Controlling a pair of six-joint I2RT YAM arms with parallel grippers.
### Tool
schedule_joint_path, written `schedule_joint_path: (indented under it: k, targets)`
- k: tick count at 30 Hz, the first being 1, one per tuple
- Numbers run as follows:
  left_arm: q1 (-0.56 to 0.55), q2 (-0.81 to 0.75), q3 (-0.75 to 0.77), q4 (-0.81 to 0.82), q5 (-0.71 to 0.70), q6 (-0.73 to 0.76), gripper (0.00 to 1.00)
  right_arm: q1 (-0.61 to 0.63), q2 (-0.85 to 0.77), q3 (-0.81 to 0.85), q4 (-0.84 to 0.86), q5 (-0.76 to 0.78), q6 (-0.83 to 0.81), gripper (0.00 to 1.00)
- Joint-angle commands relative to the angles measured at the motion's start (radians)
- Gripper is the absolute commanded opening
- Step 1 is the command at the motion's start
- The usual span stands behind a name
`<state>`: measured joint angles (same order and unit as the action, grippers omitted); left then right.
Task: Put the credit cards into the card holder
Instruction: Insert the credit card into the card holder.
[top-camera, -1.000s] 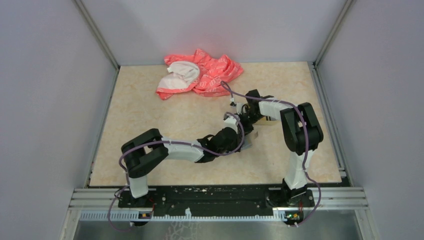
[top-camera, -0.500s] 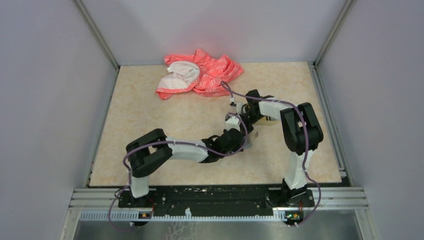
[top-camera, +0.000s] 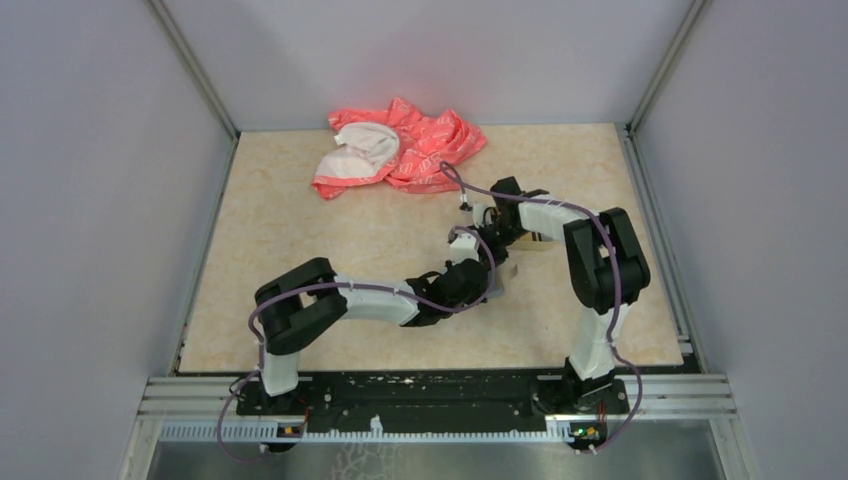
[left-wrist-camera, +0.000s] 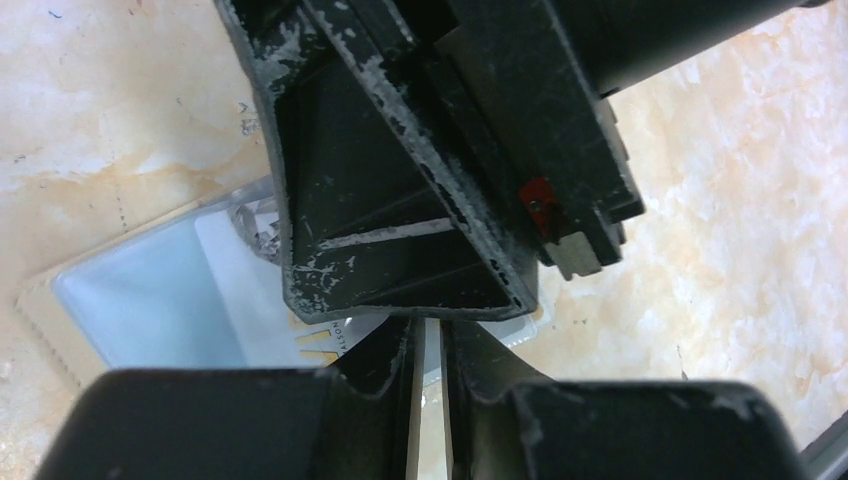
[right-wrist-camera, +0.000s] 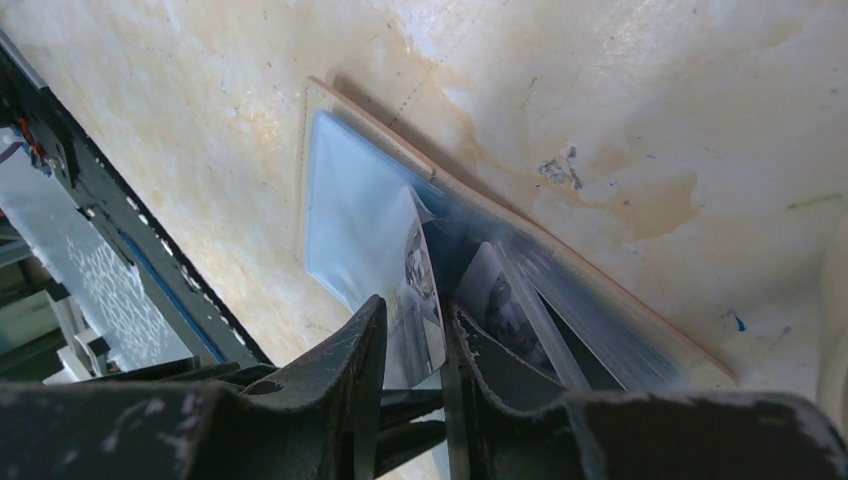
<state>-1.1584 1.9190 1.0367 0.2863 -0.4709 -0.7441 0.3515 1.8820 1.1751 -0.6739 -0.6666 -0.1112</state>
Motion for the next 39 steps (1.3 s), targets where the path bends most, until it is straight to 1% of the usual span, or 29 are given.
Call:
schedule_joint_path:
  k: [1,11,18,24,30,39]
  targets:
    - [0.020,0.035,0.015,-0.081,-0.074,0.011,0.17,0.003,-0.053,0.026,-0.029,0.089,-0.045,0.27]
    - [0.023,0.035,0.019,-0.055,-0.059,0.025,0.17,-0.001,-0.069,0.039,-0.031,0.088,-0.048,0.30]
    - [0.031,0.035,0.041,-0.025,-0.010,0.059,0.19,-0.001,-0.072,0.050,-0.041,0.067,-0.054,0.33]
    - [0.054,0.042,0.046,-0.030,0.009,0.030,0.19,-0.010,-0.093,0.057,-0.047,0.087,-0.062,0.37]
    - [0.088,0.049,0.049,-0.050,0.037,0.001,0.19,-0.025,-0.116,0.056,-0.046,0.090,-0.065,0.37]
    - [0.101,0.028,0.032,-0.071,0.026,0.009,0.20,-0.061,-0.199,0.038,-0.029,0.061,-0.073,0.38]
